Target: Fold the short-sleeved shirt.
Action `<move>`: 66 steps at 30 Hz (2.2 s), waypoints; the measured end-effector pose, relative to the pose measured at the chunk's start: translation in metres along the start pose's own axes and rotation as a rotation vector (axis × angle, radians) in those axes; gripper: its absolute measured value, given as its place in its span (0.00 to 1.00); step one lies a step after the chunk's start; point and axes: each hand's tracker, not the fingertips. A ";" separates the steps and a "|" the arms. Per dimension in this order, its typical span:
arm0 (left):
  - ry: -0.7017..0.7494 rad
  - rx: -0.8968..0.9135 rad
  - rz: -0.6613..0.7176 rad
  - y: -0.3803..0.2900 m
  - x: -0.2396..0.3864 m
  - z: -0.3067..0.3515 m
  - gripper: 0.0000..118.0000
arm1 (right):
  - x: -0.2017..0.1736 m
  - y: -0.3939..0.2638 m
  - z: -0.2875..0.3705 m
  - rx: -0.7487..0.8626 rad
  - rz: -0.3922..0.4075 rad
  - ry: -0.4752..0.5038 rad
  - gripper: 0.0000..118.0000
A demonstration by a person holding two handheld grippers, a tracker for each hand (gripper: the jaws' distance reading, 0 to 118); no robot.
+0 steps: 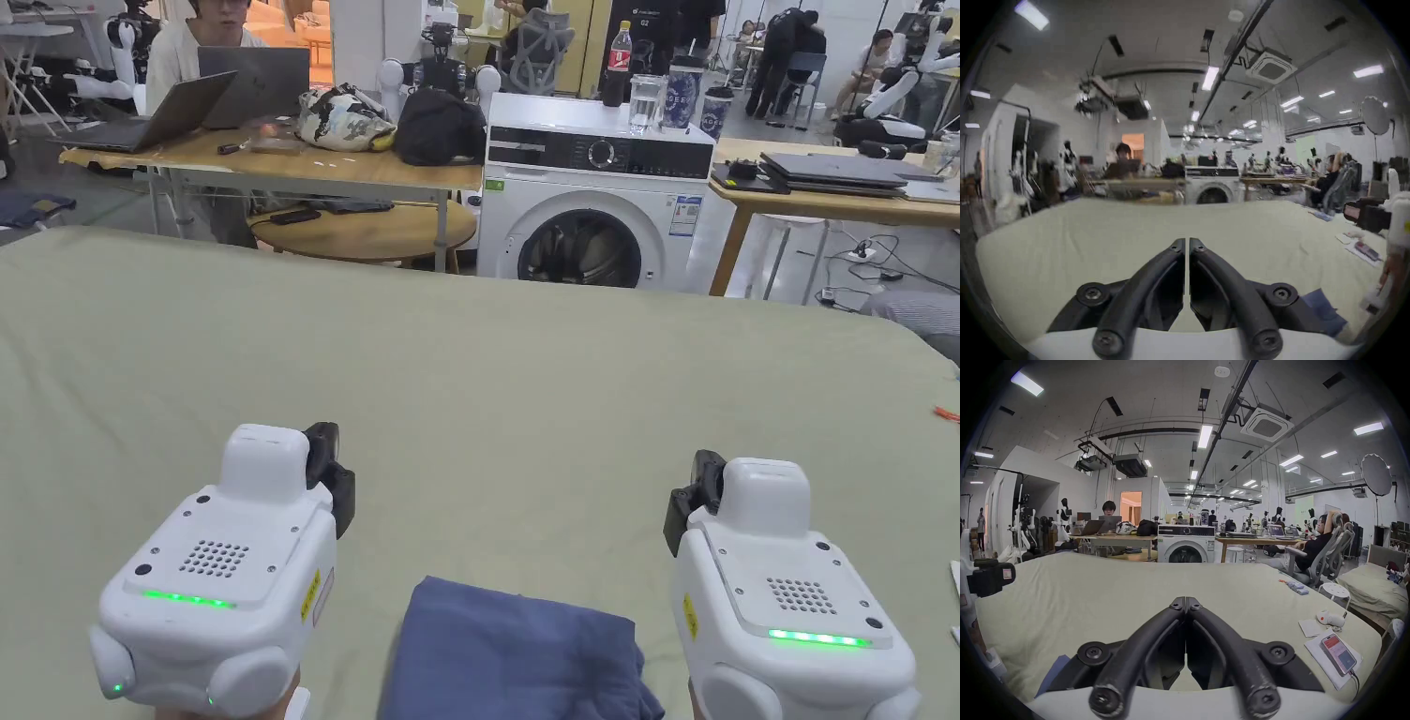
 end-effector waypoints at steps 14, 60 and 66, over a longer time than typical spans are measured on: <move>-0.044 -0.092 0.068 0.001 -0.013 -0.002 0.00 | -0.018 -0.039 0.025 -0.464 0.024 0.190 0.00; -0.835 -1.022 0.864 -0.138 -0.052 -0.112 0.18 | -0.029 -0.098 0.000 -0.708 0.064 0.191 0.00; -0.812 -1.021 0.918 -0.139 -0.059 -0.115 0.17 | -0.029 -0.096 0.007 -0.669 0.077 0.190 0.00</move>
